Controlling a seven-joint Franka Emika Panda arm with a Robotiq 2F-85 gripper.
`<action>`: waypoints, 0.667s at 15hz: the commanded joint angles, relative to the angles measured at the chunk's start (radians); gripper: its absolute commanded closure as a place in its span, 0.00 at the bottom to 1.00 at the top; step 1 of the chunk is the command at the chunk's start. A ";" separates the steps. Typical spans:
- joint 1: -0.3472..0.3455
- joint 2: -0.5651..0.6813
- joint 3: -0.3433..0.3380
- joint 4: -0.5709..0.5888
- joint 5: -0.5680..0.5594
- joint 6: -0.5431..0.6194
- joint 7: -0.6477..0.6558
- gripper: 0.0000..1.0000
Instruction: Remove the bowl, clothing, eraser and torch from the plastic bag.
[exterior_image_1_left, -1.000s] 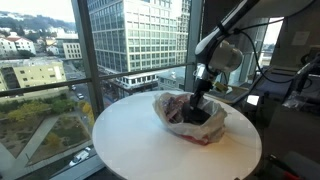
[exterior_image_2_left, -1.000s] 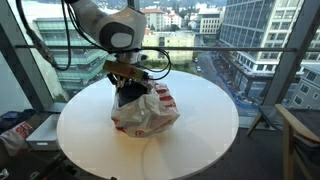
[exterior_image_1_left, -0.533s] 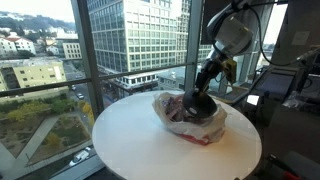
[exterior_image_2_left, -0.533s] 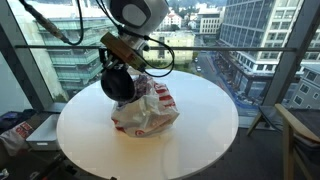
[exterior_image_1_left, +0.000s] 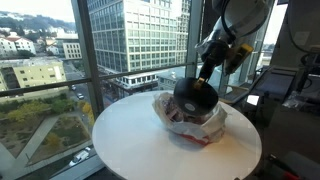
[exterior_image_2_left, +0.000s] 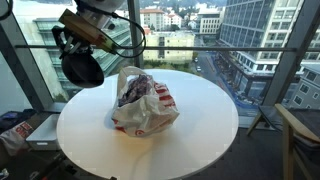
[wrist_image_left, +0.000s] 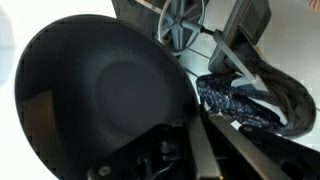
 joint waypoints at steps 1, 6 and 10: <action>0.167 -0.053 0.038 -0.128 -0.048 0.197 -0.022 0.95; 0.329 0.094 0.120 -0.175 -0.174 0.584 -0.005 0.95; 0.386 0.266 0.142 -0.184 -0.393 0.914 0.050 0.95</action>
